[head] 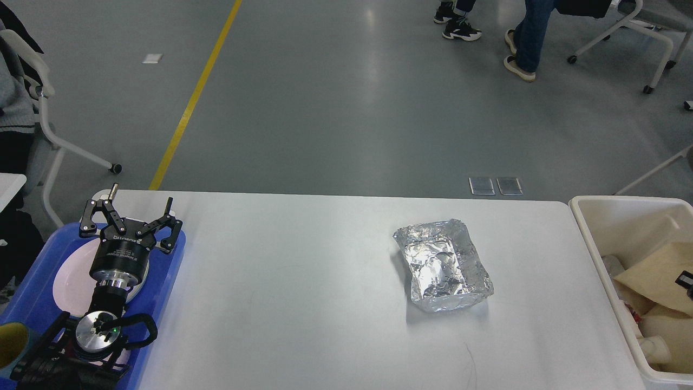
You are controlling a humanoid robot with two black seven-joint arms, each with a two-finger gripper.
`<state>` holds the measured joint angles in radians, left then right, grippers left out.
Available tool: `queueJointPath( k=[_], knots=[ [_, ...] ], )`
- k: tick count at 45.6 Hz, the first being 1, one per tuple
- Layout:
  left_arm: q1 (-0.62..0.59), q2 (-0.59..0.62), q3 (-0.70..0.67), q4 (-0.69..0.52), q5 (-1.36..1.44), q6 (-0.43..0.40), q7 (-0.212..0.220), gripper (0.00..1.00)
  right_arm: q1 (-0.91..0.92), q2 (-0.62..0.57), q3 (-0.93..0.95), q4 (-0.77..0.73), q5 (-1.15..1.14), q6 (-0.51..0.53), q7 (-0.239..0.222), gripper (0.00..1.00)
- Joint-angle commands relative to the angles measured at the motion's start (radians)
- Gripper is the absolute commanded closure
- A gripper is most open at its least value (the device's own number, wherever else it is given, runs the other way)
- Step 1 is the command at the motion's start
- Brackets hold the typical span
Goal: Tidy desktop
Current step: 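Release the bag inside the bin with the right gripper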
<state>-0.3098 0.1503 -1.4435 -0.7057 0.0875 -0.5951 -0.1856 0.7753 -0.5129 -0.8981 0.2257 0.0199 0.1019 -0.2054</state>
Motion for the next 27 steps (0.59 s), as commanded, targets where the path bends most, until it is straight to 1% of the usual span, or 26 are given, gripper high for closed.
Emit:
queueJointPath(
  k=[1,7,18,27],
  knots=[
    [0.000,0.000,0.000,0.000,0.000,0.000,0.000,0.04,-0.114,0.068,0.042,-0.081,0.000,-0.074,0.000,1.00],
    [0.000,0.000,0.000,0.000,0.000,0.000,0.000,0.04,-0.154,0.111,0.028,-0.083,0.000,-0.129,0.000,1.00],
    [0.000,0.000,0.000,0.002,0.000,0.000,0.000,0.04,-0.226,0.198,0.036,-0.120,0.000,-0.151,-0.002,1.00],
    [-0.002,0.000,0.000,0.002,0.000,0.000,0.000,0.04,-0.237,0.206,0.045,-0.121,0.002,-0.168,-0.002,1.00]
  ],
)
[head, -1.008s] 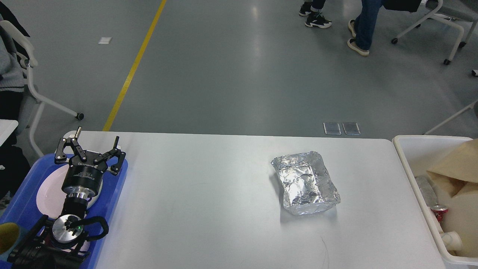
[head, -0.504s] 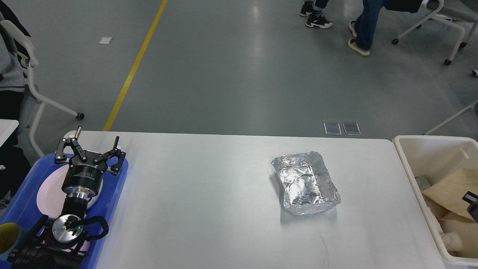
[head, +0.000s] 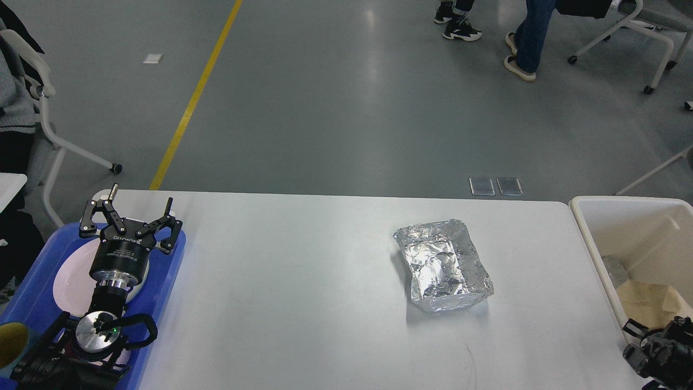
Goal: Tidy desktop
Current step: 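Release the bag inside the bin with the right gripper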
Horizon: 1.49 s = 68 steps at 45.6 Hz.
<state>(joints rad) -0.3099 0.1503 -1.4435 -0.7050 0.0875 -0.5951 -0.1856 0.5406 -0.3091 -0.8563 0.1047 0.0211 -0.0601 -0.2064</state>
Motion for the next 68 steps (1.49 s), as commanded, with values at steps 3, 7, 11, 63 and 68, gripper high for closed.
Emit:
queueJointPath(
  k=[3,7,11,63,68],
  knots=[
    [0.000,0.000,0.000,0.001,0.000,0.000,0.000,0.04,-0.002,0.002,0.003,0.000,0.000,-0.006,-0.001,1.00],
    [0.000,0.000,0.000,-0.001,0.000,0.000,0.000,0.04,-0.002,-0.002,0.003,0.000,0.000,-0.006,-0.001,1.00],
    [0.000,0.000,0.000,-0.001,0.000,0.000,0.000,0.04,-0.004,-0.008,0.002,0.000,0.000,-0.017,0.001,0.88],
    [0.000,0.000,0.000,-0.001,0.000,0.000,0.000,0.04,0.047,-0.007,0.003,0.016,-0.001,-0.095,0.016,0.00],
    [0.000,0.000,0.000,-0.001,0.000,0.000,0.000,0.04,0.055,-0.008,0.003,0.012,0.000,-0.095,0.016,0.00]
  ],
)
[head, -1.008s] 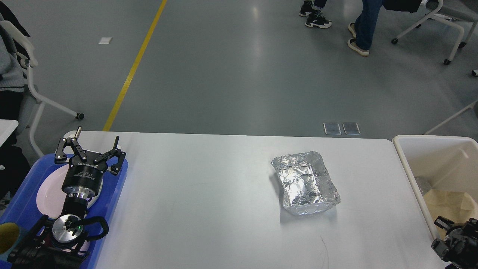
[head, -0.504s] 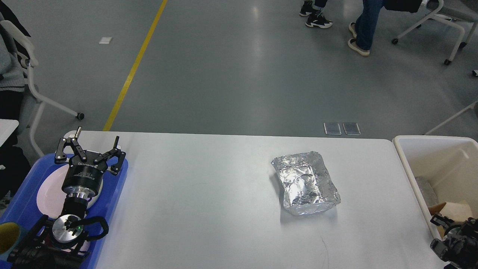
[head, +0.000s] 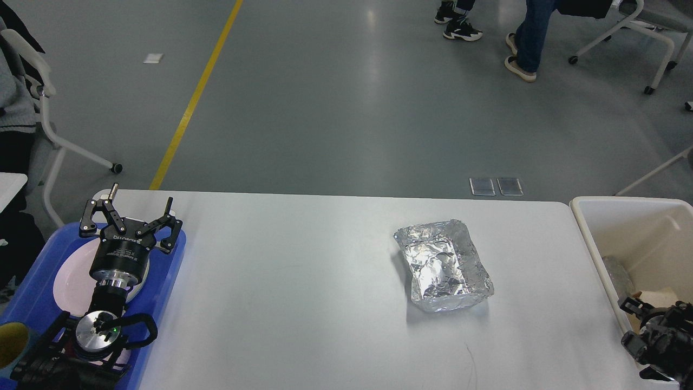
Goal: Tidy desktop
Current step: 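Release the bag inside the bin with the right gripper, then raise the right gripper out of the bin toward the foil package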
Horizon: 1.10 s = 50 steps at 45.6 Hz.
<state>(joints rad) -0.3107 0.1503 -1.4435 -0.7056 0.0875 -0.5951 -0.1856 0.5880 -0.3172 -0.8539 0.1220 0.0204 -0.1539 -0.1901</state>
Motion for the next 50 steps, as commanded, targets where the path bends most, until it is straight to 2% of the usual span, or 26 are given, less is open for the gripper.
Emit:
queueJointPath(
  k=[1,12,16,25,32,36,41,50],
  knots=[
    [0.001,0.000,0.000,0.000,0.000,0.000,0.000,0.04,0.016,-0.002,0.003,-0.005,0.001,0.000,0.000,0.00],
    [0.001,0.000,0.000,0.000,0.000,0.000,0.000,0.04,0.131,-0.005,0.045,0.007,0.024,0.020,0.000,0.00],
    [0.001,0.000,0.000,0.000,0.000,0.000,0.000,0.04,0.217,-0.036,0.038,0.065,0.023,0.028,-0.011,0.00],
    [-0.001,0.000,0.000,0.000,0.000,0.000,0.000,0.04,0.508,-0.138,-0.054,0.419,-0.011,0.117,-0.015,0.00],
    [0.001,0.000,0.000,0.000,0.000,0.000,0.002,0.04,0.775,-0.089,-0.284,0.732,-0.022,0.174,-0.015,0.00],
    [0.001,0.000,0.000,0.000,0.000,0.000,0.000,0.04,0.946,-0.053,-0.346,0.899,-0.022,0.220,-0.015,0.00],
    [0.001,0.000,0.000,0.001,0.000,0.000,0.000,0.04,1.133,-0.005,-0.369,1.054,-0.017,0.306,-0.017,0.00],
    [0.001,0.000,0.000,0.001,0.000,0.000,0.000,0.04,1.430,0.026,-0.376,1.261,-0.017,0.669,-0.023,0.00]
  ],
)
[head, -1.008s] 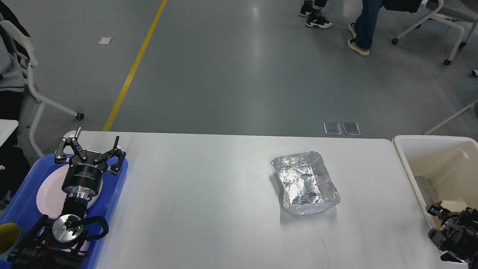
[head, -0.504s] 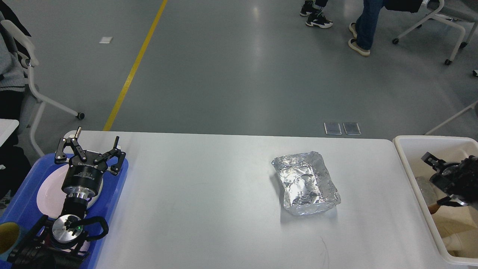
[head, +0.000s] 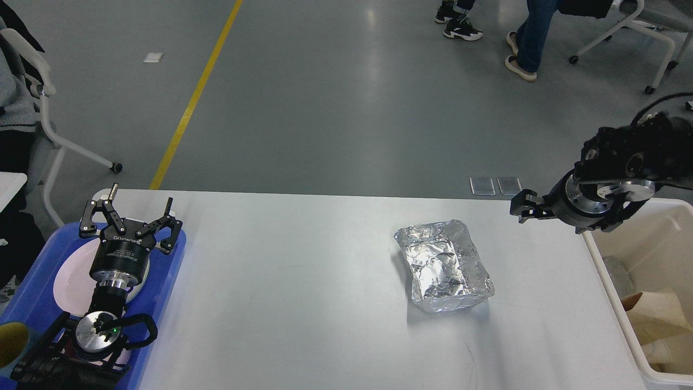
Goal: Tidy desktop
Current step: 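Raise the right gripper out of the bin toward the foil package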
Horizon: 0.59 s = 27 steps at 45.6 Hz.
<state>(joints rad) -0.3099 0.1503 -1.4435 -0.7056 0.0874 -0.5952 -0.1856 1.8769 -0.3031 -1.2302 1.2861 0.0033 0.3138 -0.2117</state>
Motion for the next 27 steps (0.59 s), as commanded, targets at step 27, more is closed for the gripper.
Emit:
queueJointPath(
  k=[27],
  knots=[
    [0.000,0.000,0.000,0.001,0.000,0.000,0.000,0.04,0.482,0.035,0.034,0.233,0.096,0.646,0.000,0.00]
  ],
)
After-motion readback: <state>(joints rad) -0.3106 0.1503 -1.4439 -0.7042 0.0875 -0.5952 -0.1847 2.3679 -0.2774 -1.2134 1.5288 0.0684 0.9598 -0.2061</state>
